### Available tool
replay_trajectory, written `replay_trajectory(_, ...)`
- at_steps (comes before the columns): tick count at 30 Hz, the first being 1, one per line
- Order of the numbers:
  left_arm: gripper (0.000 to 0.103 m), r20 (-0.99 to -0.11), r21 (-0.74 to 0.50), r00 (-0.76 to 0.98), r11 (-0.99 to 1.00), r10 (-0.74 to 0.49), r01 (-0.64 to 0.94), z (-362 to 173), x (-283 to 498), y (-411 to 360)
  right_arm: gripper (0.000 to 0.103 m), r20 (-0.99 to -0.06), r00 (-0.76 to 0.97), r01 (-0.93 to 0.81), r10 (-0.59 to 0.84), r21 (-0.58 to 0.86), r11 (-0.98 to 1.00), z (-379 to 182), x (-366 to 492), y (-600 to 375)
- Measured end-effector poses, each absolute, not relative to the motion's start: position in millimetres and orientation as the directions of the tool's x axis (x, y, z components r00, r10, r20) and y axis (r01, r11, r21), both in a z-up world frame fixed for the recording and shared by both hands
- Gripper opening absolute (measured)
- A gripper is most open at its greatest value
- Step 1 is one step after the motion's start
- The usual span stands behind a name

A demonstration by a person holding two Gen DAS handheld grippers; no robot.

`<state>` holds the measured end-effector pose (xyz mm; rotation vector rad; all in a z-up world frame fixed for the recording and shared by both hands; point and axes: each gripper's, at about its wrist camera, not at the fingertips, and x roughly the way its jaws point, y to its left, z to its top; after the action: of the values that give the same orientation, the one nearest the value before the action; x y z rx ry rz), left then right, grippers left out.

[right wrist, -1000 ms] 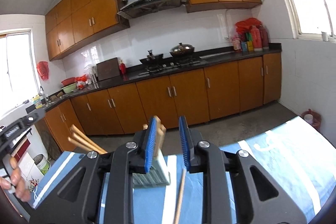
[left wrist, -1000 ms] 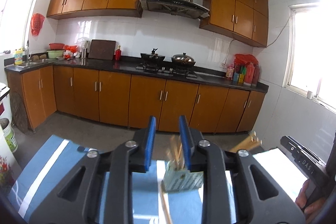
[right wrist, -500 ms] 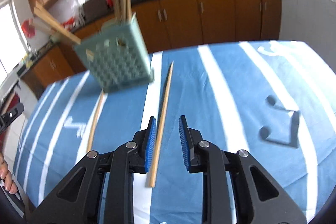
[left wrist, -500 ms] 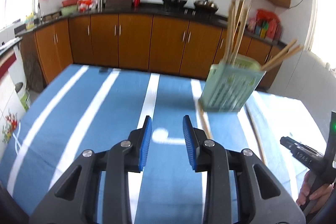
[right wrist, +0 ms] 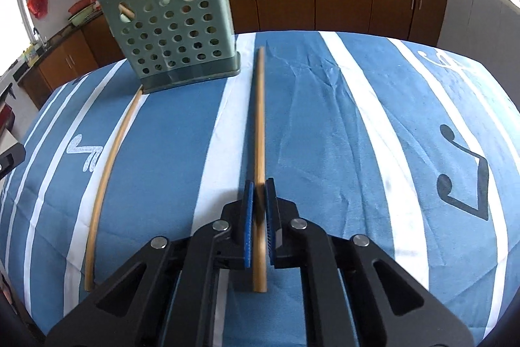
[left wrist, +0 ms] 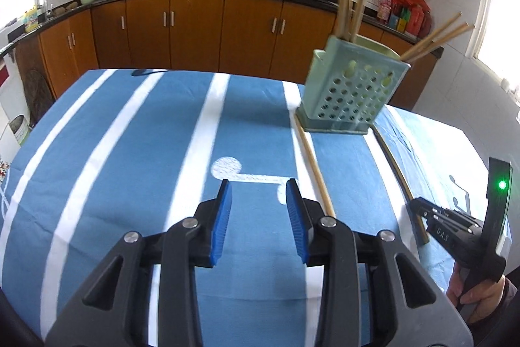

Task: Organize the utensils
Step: 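Grasp a chopstick with the right tool while the left tool grasps another, then hold the grasped chopsticks on the table with both tools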

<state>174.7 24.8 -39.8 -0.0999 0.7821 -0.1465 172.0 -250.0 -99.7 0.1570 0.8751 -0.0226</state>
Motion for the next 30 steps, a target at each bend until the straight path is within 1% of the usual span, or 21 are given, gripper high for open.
replay_trajectory(4, 0.038, -0.710, -0.146, 0.676, 0.981, -0.195, 0.128, -47.9, 176.6, 7.1, 0.008, -0.764, 0.645, 0.209, -0.036, 0.131, 0.969, -101.4, 169.1, -283.6)
replay_trajectory(6, 0.039, -0.722, -0.147, 0.660, 0.978, -0.209, 0.149, -53.2, 177.1, -3.4, 0.008, -0.766, 0.637, 0.297, -0.087, 0.139, 0.945, -102.1, 165.1, -306.0)
replay_trajectory(8, 0.039, -0.732, -0.142, 0.646, 0.976, -0.217, 0.168, -58.1, 178.0, -13.5, 0.008, -0.769, 0.629, 0.349, -0.115, 0.147, 0.925, -102.1, 160.6, -320.8)
replay_trajectory(10, 0.039, -0.744, -0.134, 0.629, 0.973, -0.225, 0.189, -65.1, 179.1, -25.8, 0.008, -0.767, 0.631, 0.355, -0.115, 0.153, 0.922, -102.5, 156.9, -326.9)
replay_trajectory(14, 0.039, -0.775, -0.120, 0.590, 0.970, -0.225, 0.211, -79.1, 183.5, -45.8, 0.008, -0.762, 0.634, 0.332, -0.134, 0.111, 0.937, -103.2, 154.4, -322.4)
replay_trajectory(17, 0.039, -0.795, -0.092, 0.574, 0.974, -0.196, 0.206, -89.1, 186.4, -55.6, 0.008, -0.762, 0.634, 0.329, -0.131, 0.113, 0.938, -103.7, 155.8, -322.8)
replay_trajectory(18, 0.035, -0.802, -0.073, 0.571, 0.977, -0.176, 0.199, -93.0, 187.8, -58.3, 0.008, -0.762, 0.634, 0.328, -0.130, 0.113, 0.938, -103.6, 156.8, -323.4)
replay_trajectory(19, 0.025, -0.803, -0.049, 0.576, 0.981, -0.151, 0.188, -96.4, 188.7, -60.3, 0.008, -0.763, 0.634, 0.326, -0.130, 0.112, 0.939, -103.5, 156.6, -322.8)
replay_trajectory(21, 0.011, -0.793, -0.012, 0.597, 0.984, -0.117, 0.177, -97.4, 189.4, -61.9, 0.008, -0.764, 0.634, 0.318, -0.121, 0.115, 0.941, -103.0, 156.4, -322.0)
replay_trajectory(24, 0.008, -0.795, -0.038, 0.594, 0.988, -0.122, 0.151, -97.4, 194.2, -50.9, 0.008, -0.765, 0.637, 0.290, -0.095, 0.123, 0.949, -102.3, 157.6, -316.5)
replay_trajectory(30, 0.008, -0.797, -0.008, 0.603, 0.998, -0.041, 0.056, -96.6, 214.8, -2.4, 0.008, -0.764, 0.645, 0.186, -0.019, 0.132, 0.974, -101.8, 158.3, -291.3)
